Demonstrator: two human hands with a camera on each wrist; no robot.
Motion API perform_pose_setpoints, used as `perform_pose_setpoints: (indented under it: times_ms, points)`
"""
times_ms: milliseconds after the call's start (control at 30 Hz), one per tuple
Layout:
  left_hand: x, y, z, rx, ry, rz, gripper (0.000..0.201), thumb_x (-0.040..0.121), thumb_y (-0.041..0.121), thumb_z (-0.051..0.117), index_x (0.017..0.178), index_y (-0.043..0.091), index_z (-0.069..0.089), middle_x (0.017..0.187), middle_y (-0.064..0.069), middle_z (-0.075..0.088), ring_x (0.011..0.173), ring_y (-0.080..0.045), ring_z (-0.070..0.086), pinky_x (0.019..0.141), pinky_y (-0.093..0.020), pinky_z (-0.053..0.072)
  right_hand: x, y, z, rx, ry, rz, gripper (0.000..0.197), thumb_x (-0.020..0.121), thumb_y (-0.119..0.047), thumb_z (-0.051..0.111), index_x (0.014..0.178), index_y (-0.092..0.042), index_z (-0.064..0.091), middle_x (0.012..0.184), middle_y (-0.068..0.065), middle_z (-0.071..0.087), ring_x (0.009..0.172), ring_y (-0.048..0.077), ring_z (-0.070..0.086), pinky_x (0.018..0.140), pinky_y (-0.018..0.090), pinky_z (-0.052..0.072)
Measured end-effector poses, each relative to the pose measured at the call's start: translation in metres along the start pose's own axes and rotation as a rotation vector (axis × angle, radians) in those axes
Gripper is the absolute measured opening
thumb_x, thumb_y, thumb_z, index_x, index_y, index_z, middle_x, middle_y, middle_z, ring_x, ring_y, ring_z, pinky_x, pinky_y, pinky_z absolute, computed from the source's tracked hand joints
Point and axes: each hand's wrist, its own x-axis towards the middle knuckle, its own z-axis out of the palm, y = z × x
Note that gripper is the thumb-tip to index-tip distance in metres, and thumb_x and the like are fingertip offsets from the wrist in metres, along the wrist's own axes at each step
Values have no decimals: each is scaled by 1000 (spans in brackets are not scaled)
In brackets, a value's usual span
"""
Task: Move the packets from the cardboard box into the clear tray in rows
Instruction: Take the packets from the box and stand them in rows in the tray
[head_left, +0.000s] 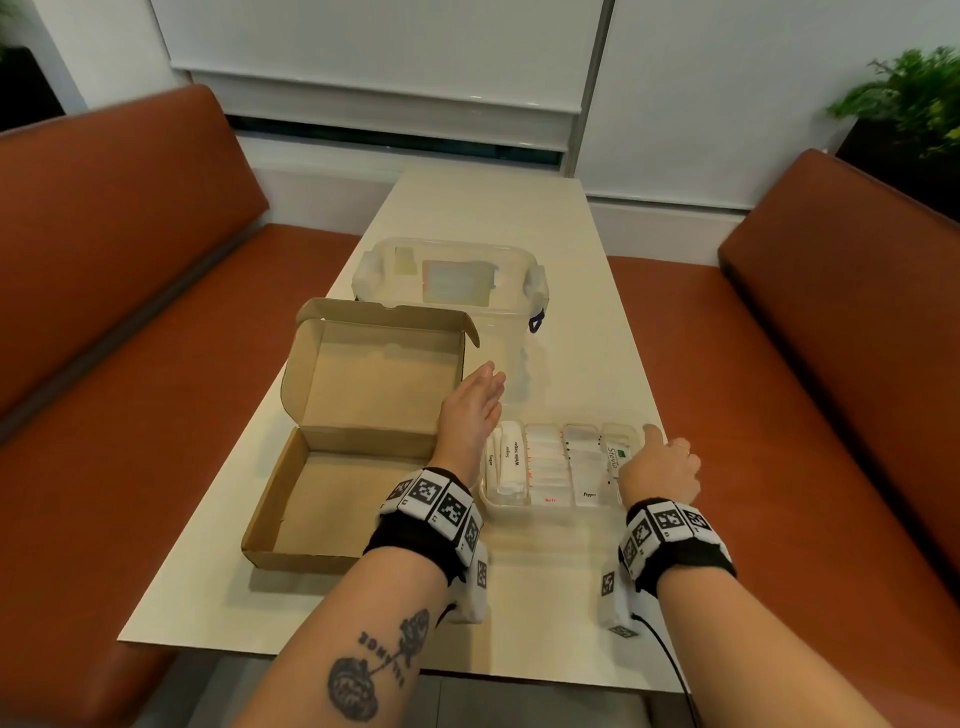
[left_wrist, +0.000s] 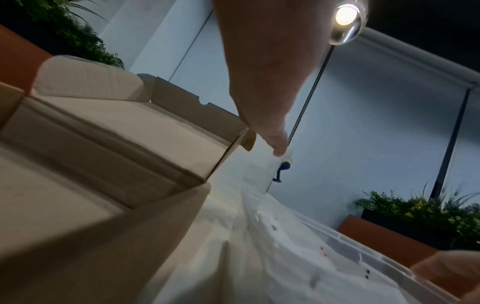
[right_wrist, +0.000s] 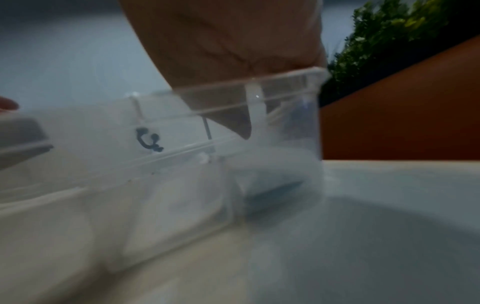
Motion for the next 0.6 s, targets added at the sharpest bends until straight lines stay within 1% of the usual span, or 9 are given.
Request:
perform_pose_setpoints:
  times_ms: [100,267,333,367,400,467,500,533,600]
  points:
    - [-2,-3,3,11,2,-19,40,102,25,41,138,8,45,138,-12,52,130,-20,47,107,-28,37,3,8,5,-25,2,-18,57,90,-5,44,143,-25,32,130,14,47,114,31,46,90,44,44]
    - [-1,-10,4,57,21,-27,41,101,25,43,138,8,44,138,-11,52,130,-20,47,107,-29,36,11,19,7,-49,-21,-27,66,89,-3,47,146,-27,25,135,12,44,115,30,47,88,42,47]
    - [0,-16,4,161,46,-8,42,100,22,46,139,8,45,140,-9,50,130,-18,46,107,-27,35,14,26,6,-51,-17,-25,67,89,-3,48,147,-28,25,137,12,43,115,30,47,87,42,47]
    - [1,-19,3,256,58,10,41,100,18,47,139,8,45,142,-7,49,129,-16,46,106,-23,34,16,29,6,-53,-15,-22,67,89,-4,48,147,-28,25,138,12,43,115,31,47,87,42,48]
    - [2,-24,2,356,64,24,41,99,11,46,140,9,45,144,-6,47,123,-13,50,101,-16,36,17,32,5,-53,-14,-21,67,89,-4,48,147,-28,25,138,12,42,115,31,47,87,42,48]
    - [3,-32,0,510,60,2,48,97,-1,40,143,12,41,147,-6,42,98,-1,55,78,-1,39,18,37,5,-46,-17,-20,66,89,-5,46,147,-28,25,138,12,42,115,31,46,87,43,48]
    - [4,-35,1,560,53,-23,53,95,-4,37,144,13,39,149,-7,40,94,-1,54,74,-1,39,19,39,4,-39,-19,-22,66,89,-5,46,147,-28,25,139,12,42,116,31,46,87,43,47]
    - [3,-37,2,603,42,-45,56,93,-7,36,146,14,37,150,-8,38,103,-6,54,78,-7,38,18,40,4,-28,-18,-26,66,89,-5,45,147,-29,25,139,12,42,116,32,46,88,43,47]
    - [2,-39,4,674,24,-70,60,92,-10,33,147,14,34,151,-9,36,128,-18,46,85,-15,34,18,41,4,-5,-13,-36,67,89,-4,44,147,-30,26,141,12,41,117,32,45,90,44,47]
